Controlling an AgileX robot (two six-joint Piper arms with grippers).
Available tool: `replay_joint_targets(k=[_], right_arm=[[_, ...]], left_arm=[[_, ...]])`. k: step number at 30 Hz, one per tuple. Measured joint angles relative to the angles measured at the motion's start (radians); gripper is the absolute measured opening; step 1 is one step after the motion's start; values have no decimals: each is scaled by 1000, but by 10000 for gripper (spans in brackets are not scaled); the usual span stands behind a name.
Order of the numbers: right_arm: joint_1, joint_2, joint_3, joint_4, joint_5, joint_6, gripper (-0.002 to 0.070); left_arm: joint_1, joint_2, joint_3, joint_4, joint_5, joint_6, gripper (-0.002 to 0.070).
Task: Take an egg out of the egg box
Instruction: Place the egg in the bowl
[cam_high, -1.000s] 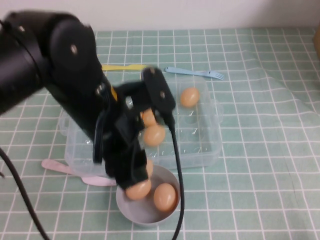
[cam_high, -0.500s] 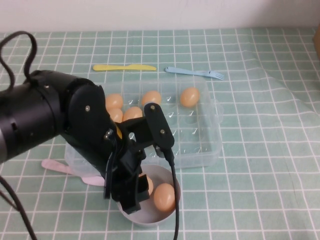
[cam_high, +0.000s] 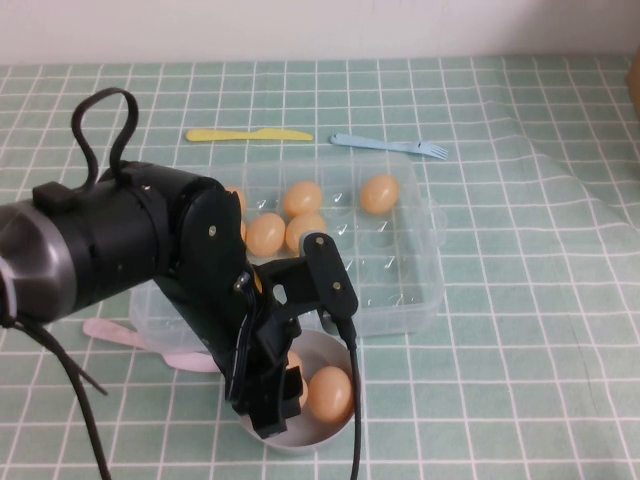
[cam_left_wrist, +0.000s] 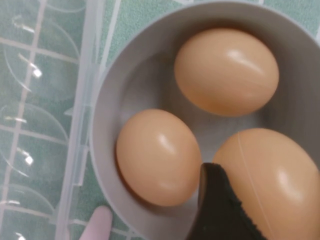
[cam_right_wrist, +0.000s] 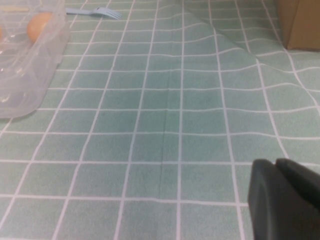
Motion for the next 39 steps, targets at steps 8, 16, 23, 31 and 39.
replay_joint_targets(k=[8, 16, 23, 31, 39], right_arm=[[0, 0, 0, 0, 0, 0, -17], [0, 0, 0, 0, 0, 0, -17], [0, 0, 0, 0, 0, 0, -17], [0, 0, 0, 0, 0, 0, -17], [0, 0, 0, 0, 0, 0, -17]], left_arm=[[0, 14, 2, -13, -9, 15, 345], [0, 39, 2, -16, -20, 19, 345], [0, 46, 2, -14, -26, 19, 363], [0, 48, 2, -12, -29, 14, 460], [0, -9, 2, 28, -31, 9, 464]])
